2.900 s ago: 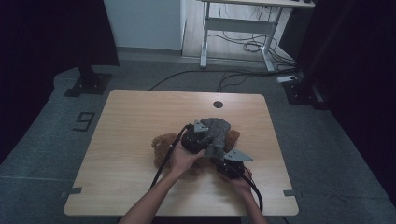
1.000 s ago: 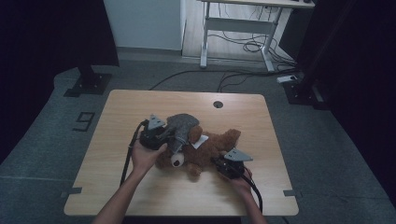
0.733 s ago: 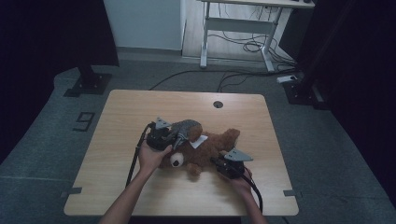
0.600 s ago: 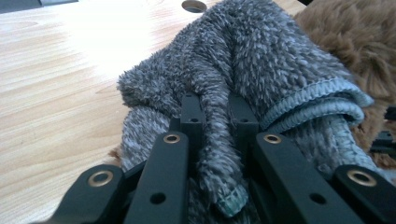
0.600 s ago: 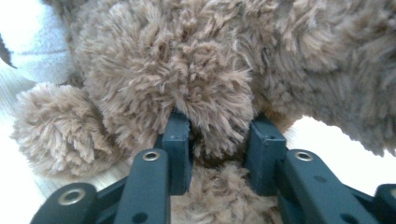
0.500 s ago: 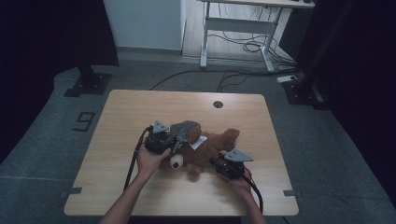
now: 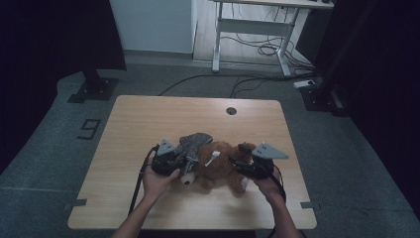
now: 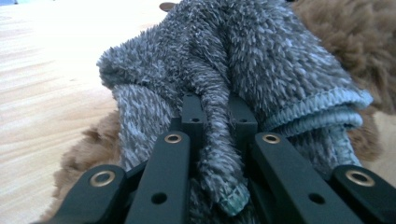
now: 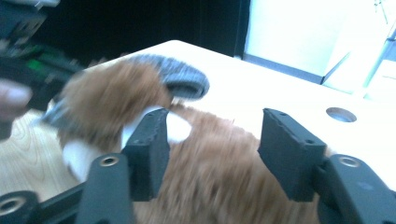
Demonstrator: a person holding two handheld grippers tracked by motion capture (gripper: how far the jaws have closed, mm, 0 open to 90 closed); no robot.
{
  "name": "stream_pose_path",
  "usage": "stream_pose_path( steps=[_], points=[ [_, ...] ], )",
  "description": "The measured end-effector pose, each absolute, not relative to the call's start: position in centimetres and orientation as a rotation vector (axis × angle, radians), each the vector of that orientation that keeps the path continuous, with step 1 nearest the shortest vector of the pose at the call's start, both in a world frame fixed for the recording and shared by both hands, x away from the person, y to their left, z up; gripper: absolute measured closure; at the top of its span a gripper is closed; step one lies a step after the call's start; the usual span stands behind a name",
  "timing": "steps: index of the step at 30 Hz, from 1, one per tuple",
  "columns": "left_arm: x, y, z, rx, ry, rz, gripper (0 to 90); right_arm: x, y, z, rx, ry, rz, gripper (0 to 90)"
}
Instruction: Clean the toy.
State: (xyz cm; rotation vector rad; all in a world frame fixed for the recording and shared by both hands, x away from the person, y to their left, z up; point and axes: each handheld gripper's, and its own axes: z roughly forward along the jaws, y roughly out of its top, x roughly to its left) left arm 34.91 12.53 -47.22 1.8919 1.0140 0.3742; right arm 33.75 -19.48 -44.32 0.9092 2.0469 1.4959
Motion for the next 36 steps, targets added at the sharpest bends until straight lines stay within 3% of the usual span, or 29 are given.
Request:
stream_pose_path(
  steps=[7,16,21,22,23,24,25,26,27,28,36],
  points=[
    [33.5,13.0,-47.6,1.881,0.983,0.34,80.8,37.8,-18.0,-42.5,0.971,2.195,1.419,33.0],
    [32.5,13.9,-48.1,1.845,0.963,0.253,80.7,38.2,-18.6,-48.2,1.106,2.484,1.389,15.1],
    [32.0,14.0,-48.3,1.847,0.958,0.24,80.7,38.1,-18.0,-49.7,1.103,2.553,1.326,14.3],
    [32.0,14.0,-48.4,1.845,0.959,0.242,80.7,38.1,-17.8,-49.9,1.097,2.544,1.33,23.0],
    [32.0,14.0,-48.4,1.845,0.959,0.242,80.7,38.1,-17.8,-49.9,1.097,2.544,1.33,23.0],
    [32.0,14.1,-48.4,1.844,0.96,0.243,80.7,38.0,-17.7,-50.1,1.077,2.54,1.334,28.9],
    [32.0,14.1,-48.4,1.841,0.962,0.242,80.7,37.7,-17.7,-50.3,1.027,2.506,1.348,44.7],
    [32.0,14.1,-48.4,1.834,0.965,0.243,80.7,37.5,-17.7,-50.2,1.018,2.495,1.358,50.9],
    [32.0,14.1,-48.4,1.834,0.965,0.243,80.6,37.5,-17.7,-50.2,1.018,2.495,1.358,50.9],
    [32.0,14.1,-48.3,1.827,0.967,0.251,80.6,37.1,-17.6,-49.9,0.98,2.474,1.356,60.0],
    [32.1,14.2,-47.6,1.772,0.959,0.308,80.7,36.6,-17.2,-48.9,0.929,2.314,1.356,67.2]
  ],
)
